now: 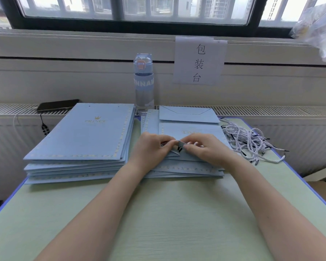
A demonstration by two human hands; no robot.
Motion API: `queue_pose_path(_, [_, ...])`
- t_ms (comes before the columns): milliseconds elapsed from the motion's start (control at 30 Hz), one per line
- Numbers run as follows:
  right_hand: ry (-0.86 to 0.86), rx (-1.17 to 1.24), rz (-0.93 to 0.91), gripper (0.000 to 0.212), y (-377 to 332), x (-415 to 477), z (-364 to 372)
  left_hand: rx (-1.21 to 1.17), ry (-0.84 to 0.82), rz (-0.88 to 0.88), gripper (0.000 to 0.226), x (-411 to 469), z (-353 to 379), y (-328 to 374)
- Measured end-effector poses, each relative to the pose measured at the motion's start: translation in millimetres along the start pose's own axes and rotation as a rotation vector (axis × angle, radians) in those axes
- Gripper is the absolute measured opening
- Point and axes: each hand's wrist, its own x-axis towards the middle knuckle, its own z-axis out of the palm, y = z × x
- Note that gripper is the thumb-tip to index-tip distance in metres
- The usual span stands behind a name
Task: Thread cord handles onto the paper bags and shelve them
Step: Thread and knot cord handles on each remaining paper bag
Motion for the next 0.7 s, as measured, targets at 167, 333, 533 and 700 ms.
queue_pose_path(167, [0.032,-0.125,-0.086,0.025,7,5,1,0.007,0.079,-0.035,0.023,-2,8,5])
queue_pose_path(333, [0.22,-0.228,-0.294,0.036,5,5,7,-0.059,0.124,-0.158,0.009,1,2,6])
queue_pose_path(533, [0.371,-0.479,-0.395,0.011,12,9,16,-0.13,0.072,-0.268,0.007,4,0,11])
queue_pose_path(700, [0.424,-0.408,-0.426,0.019,10,9,12,-0.153,0.079,-0.267,0.006,5,-2,13])
